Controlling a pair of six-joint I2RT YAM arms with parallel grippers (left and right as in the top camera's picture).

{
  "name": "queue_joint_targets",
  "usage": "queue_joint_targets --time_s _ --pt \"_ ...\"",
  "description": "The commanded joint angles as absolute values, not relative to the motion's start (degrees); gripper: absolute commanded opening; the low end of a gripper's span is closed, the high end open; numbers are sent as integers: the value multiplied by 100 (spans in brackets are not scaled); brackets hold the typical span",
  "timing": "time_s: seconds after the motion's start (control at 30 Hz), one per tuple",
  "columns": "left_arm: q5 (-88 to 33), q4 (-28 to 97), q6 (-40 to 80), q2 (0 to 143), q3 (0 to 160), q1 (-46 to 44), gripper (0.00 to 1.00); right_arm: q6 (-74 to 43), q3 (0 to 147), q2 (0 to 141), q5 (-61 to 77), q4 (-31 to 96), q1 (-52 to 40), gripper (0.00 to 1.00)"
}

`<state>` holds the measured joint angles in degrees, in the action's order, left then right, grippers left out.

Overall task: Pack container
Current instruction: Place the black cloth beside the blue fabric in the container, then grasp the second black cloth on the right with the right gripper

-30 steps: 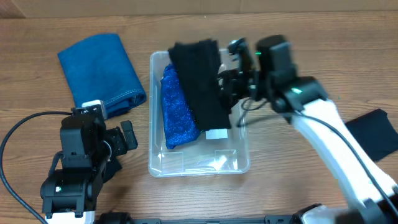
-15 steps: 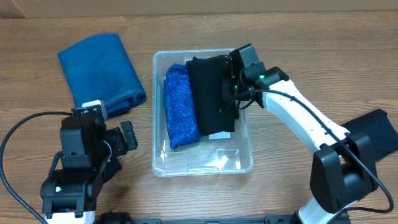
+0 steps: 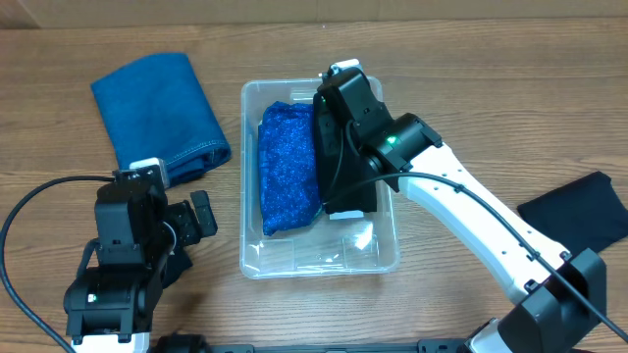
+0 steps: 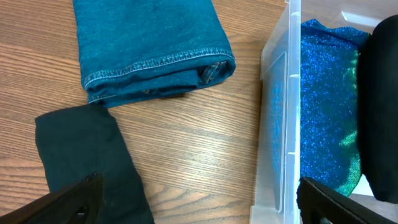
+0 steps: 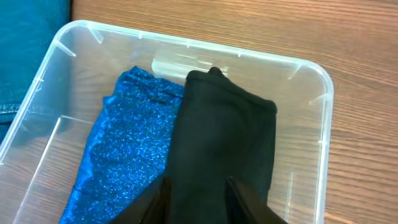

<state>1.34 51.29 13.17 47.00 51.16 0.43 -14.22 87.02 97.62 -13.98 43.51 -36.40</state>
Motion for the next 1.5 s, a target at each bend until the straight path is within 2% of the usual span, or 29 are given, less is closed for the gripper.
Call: queue_joint_targets --time_s 0.0,0.27,0.43,0.5,0.57,0.63,0.67,0.8,0.93,1.1,1.2,1.47 --pt "191 5124 1197 4676 5266 73 100 -1341 8739 10097 -1498 4322 -3625 21" --pt "193 5251 1177 4676 5266 73 100 -1347 8739 11780 -281 4309 -3621 18" --pt "193 5249 1177 4676 5266 73 100 -1382 9240 10860 -650 4810 -3465 14" --pt "193 5247 1177 4676 5266 73 100 -1966 9544 10040 -1317 5192 -3100 15" --pt "191 5249 1177 4676 5266 73 100 -2641 9601 8930 -1387 5673 -1957 41" --pt "193 5249 1177 4676 5266 73 100 -2998 9598 8458 -1328 6208 -1000 51" --pt "193 5247 1177 4676 5266 73 100 -3052 9598 8224 -1046 6713 36 62" --pt "193 5247 1177 4676 5266 73 100 -3044 9205 8232 -95 7491 2729 78" --pt "191 5253 1177 4676 5266 73 100 -3046 7277 8250 751 6477 4993 88" --pt "191 5251 1177 4676 5266 73 100 -2982 5861 8691 1083 5216 5859 93" --pt "191 5251 1179 4676 5266 73 100 -2871 5391 9102 1450 4477 5859 94" --pt "191 5253 1177 4676 5266 73 100 -2652 5271 10077 1538 3822 5857 93"
